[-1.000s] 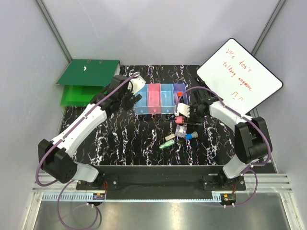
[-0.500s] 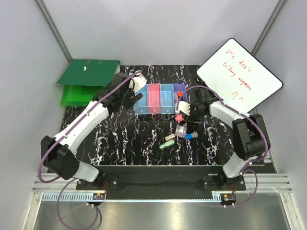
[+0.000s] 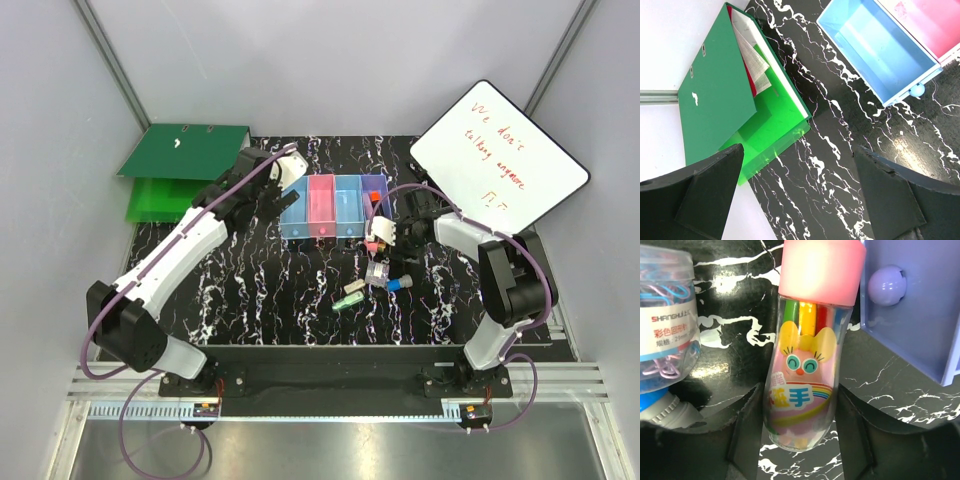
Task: Sort the stationery into containers
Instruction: Pick up the stationery from the center of the board, then place the stationery in the storage box.
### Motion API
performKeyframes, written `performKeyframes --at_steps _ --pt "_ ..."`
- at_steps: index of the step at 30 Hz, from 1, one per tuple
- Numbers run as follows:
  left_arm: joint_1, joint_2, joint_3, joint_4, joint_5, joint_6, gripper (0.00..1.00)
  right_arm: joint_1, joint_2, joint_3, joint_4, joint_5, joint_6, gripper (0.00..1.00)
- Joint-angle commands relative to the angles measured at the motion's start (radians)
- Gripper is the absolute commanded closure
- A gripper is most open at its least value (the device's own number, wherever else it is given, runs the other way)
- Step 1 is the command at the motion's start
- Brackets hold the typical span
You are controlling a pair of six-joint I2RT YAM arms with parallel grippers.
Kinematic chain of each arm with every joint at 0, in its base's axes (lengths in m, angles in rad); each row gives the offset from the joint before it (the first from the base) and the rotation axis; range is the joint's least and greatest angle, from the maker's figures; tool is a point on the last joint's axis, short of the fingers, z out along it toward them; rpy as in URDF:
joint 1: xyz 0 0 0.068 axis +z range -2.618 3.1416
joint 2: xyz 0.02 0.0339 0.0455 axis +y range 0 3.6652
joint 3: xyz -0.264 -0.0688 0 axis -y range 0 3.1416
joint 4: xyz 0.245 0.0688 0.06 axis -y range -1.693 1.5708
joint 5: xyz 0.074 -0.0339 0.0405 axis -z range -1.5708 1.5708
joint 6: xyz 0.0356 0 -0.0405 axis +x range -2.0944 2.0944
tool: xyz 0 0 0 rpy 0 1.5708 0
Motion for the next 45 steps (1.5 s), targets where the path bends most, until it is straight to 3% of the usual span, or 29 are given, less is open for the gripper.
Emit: performKeyframes --at_steps 1,3,9,15,21,27,32,38,45 --pt "0.004 0.008 0.05 0.022 0.003 0.01 0.01 -0.004 0.008 -0.019 -0.04 -0.019 0.018 0.91" --pt "0.004 0.009 0.055 0.022 0.003 0.01 0.01 -0.004 -0.006 -0.019 -0.044 -0.017 0.032 1.0" --pt "0.002 0.008 0.064 0.003 0.027 0.001 0.01 -0.004 -0.089 -0.041 -0.041 -0.004 0.057 1.0" --pt "0.002 -0.041 0.03 -0.029 0.167 -0.019 0.01 -0.004 -0.239 -0.053 -0.037 -0.008 0.104 1.0" --pt "0.002 -0.086 0.004 -0.049 0.426 -0.038 0.01 -0.002 -0.383 -0.041 -0.038 0.006 0.12 1.0" --pt "0.002 -0.044 0.076 -0.064 0.699 -0.047 0.01 0.002 -0.512 -0.01 -0.011 0.006 0.136 1.0" --pt "0.001 0.014 0.143 -0.07 0.904 -0.071 0.01 0.068 -0.639 -0.073 0.096 0.074 0.097 1.0" --pt "0.002 0.087 0.208 -0.07 1.26 -0.065 0.01 0.129 -0.73 -0.157 0.238 0.154 0.023 1.0" --pt "-0.001 0.253 0.396 -0.07 1.536 -0.249 0.02 0.171 -0.745 -0.208 0.383 0.197 -0.066 1.0"
